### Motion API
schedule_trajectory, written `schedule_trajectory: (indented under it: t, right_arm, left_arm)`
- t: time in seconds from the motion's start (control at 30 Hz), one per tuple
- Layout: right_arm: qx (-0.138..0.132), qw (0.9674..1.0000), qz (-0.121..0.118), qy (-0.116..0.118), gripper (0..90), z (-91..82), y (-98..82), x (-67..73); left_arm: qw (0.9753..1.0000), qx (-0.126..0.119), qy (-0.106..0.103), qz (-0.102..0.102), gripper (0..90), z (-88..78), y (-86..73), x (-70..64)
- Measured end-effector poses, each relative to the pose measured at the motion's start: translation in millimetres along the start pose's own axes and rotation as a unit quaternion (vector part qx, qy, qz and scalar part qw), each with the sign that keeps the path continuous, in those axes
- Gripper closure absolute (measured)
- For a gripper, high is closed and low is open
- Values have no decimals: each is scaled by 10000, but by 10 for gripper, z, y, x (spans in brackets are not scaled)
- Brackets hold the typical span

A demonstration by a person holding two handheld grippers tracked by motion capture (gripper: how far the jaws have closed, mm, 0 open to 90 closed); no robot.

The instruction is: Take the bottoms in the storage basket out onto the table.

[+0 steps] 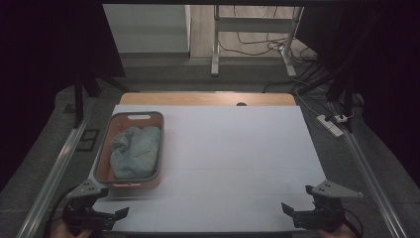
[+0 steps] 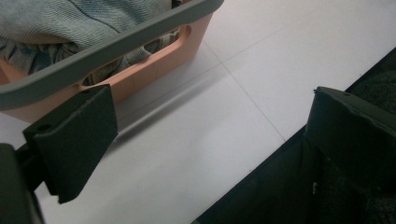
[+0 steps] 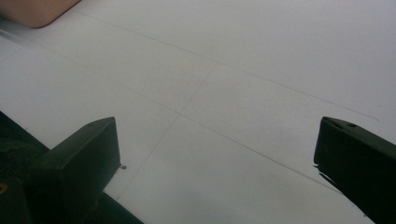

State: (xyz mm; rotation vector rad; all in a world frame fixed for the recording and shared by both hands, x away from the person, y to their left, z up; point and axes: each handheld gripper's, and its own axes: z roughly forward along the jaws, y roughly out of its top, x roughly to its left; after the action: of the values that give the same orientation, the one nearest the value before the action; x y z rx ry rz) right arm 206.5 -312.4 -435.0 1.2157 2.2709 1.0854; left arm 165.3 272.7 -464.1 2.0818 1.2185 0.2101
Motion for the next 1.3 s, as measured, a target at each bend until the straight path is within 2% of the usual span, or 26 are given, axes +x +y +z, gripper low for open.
schedule_trajectory:
  t: [0.1,0.27,0.53,0.67,0.87,1.17,1.3]
  right_arm:
    - [44,10000,-50,10,3,10,3,6]
    - [111,9998,-160,67,3,25,6,21]
    - [147,9997,-191,93,4,31,8,30]
    - [168,9996,-220,113,4,35,8,31]
    - [213,9995,-189,148,4,41,11,28]
    - [221,9994,-200,170,4,46,11,26]
    - [231,9994,-197,172,4,47,11,25]
  left_arm:
    - [9999,54,-30,116,22,11,6,-17]
    - [9995,140,54,262,12,28,16,-56]
    - [9999,83,42,101,0,14,11,-26]
    - [9999,47,16,124,0,4,12,-26]
    - [9997,-135,-75,196,3,-18,21,-24]
    - [9994,-310,-133,124,5,-55,26,27]
    - [9992,-308,-199,142,0,-46,39,52]
